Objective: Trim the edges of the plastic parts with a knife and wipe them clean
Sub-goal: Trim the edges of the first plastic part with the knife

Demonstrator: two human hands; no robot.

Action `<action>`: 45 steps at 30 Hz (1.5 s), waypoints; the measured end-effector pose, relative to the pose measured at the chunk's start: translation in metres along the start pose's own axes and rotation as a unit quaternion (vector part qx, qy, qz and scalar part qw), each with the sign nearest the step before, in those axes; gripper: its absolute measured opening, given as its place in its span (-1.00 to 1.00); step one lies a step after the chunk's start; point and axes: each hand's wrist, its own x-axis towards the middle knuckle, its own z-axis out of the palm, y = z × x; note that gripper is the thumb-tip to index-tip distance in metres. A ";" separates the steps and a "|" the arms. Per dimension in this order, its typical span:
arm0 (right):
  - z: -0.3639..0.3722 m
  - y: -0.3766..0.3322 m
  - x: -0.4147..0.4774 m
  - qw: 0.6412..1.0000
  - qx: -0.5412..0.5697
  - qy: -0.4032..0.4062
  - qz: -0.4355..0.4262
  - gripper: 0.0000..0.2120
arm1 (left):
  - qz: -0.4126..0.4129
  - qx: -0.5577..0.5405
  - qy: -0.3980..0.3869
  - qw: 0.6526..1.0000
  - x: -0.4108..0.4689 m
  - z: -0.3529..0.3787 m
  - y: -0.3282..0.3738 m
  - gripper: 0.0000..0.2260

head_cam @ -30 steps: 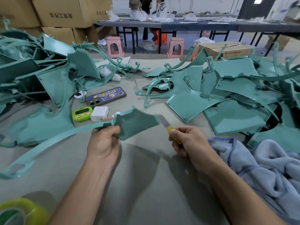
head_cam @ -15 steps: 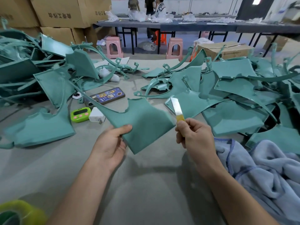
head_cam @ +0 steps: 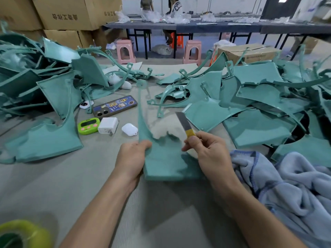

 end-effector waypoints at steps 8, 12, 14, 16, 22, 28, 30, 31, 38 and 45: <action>0.008 -0.016 -0.020 0.986 -0.073 -0.107 -0.102 -0.70 | -0.006 -0.143 0.097 0.985 0.008 0.000 0.006 -0.85; 0.012 -0.009 -0.016 0.974 -0.208 -0.071 -0.051 -0.72 | -0.043 -0.193 0.094 0.976 0.007 -0.004 0.011 -0.88; 0.005 -0.008 -0.007 0.964 -0.264 0.029 -0.023 -0.69 | -0.049 -0.190 0.094 0.976 0.007 -0.003 0.012 -0.87; -0.004 -0.007 -0.003 0.963 -0.248 0.097 -0.033 -0.67 | -0.054 -0.189 0.096 0.976 0.006 -0.002 0.013 -0.86; 0.011 -0.011 -0.021 0.962 -0.208 -0.133 -0.117 -0.82 | -0.101 -0.262 0.047 0.959 0.006 -0.006 0.020 -0.85; -0.009 -0.008 -0.002 0.970 -0.205 0.124 -0.044 -0.69 | -0.136 -0.278 0.017 0.951 0.007 -0.012 0.023 -0.85; -0.010 -0.012 -0.008 0.985 -0.140 0.051 -0.090 -0.72 | -0.134 -0.279 0.016 0.951 0.007 -0.011 0.023 -0.86; -0.005 -0.015 -0.013 0.983 -0.139 -0.011 -0.122 -0.77 | -0.136 -0.282 0.013 0.950 0.007 -0.011 0.023 -0.86; -0.001 -0.009 -0.004 0.969 -0.201 0.117 -0.081 -0.71 | -0.162 -0.291 -0.047 0.942 0.006 -0.016 0.025 -0.80; -0.004 -0.022 -0.006 0.966 0.220 -0.047 0.125 -0.83 | -0.017 -0.188 0.024 0.982 0.002 0.003 0.013 -0.85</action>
